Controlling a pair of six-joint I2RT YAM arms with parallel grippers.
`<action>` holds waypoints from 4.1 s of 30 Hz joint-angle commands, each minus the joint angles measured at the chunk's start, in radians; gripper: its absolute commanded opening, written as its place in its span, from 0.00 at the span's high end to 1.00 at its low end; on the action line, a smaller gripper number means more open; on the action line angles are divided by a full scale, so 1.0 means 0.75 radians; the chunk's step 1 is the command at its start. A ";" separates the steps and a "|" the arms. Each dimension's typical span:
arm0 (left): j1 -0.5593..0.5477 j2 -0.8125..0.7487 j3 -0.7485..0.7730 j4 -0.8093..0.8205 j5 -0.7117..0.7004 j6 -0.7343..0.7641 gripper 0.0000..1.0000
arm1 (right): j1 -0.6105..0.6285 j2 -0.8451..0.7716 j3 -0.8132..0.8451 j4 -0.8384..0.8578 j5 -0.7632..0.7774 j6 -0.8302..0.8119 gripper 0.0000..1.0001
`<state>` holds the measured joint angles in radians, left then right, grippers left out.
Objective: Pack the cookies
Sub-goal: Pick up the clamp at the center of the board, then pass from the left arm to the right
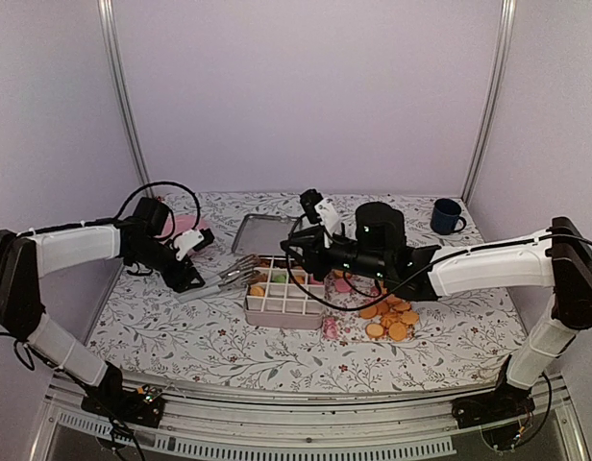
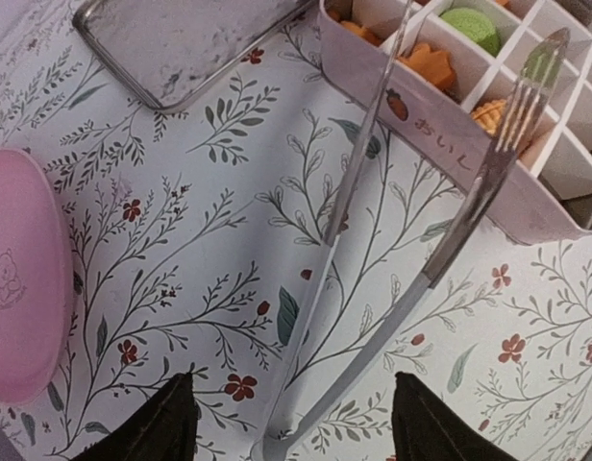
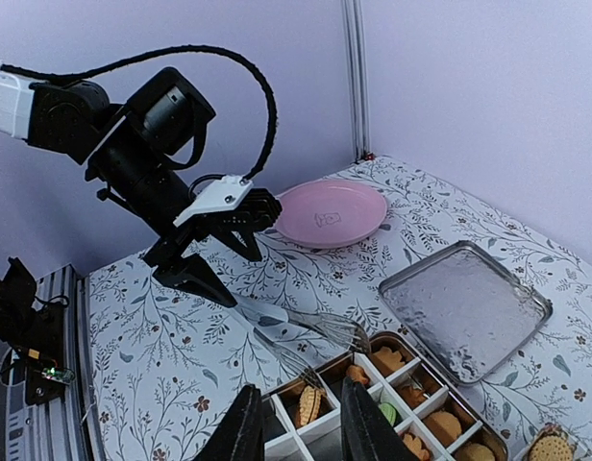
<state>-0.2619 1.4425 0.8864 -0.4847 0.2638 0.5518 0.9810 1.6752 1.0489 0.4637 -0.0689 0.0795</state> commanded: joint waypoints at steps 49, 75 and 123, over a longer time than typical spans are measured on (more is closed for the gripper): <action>-0.084 0.217 0.418 -0.307 0.494 -0.032 1.00 | 0.015 -0.197 -0.115 0.001 0.025 0.140 0.70; -0.231 -0.334 0.070 0.508 1.307 -1.134 1.00 | 0.072 0.186 0.336 0.351 -0.451 0.496 0.70; -0.329 -0.289 0.435 -0.719 0.606 0.244 0.35 | 0.168 0.337 0.938 -1.373 0.054 -0.212 1.00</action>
<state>-0.4942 1.1843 1.1828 -0.9794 0.7494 0.7258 1.0840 1.8866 1.6688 -0.4568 -0.0753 -0.0334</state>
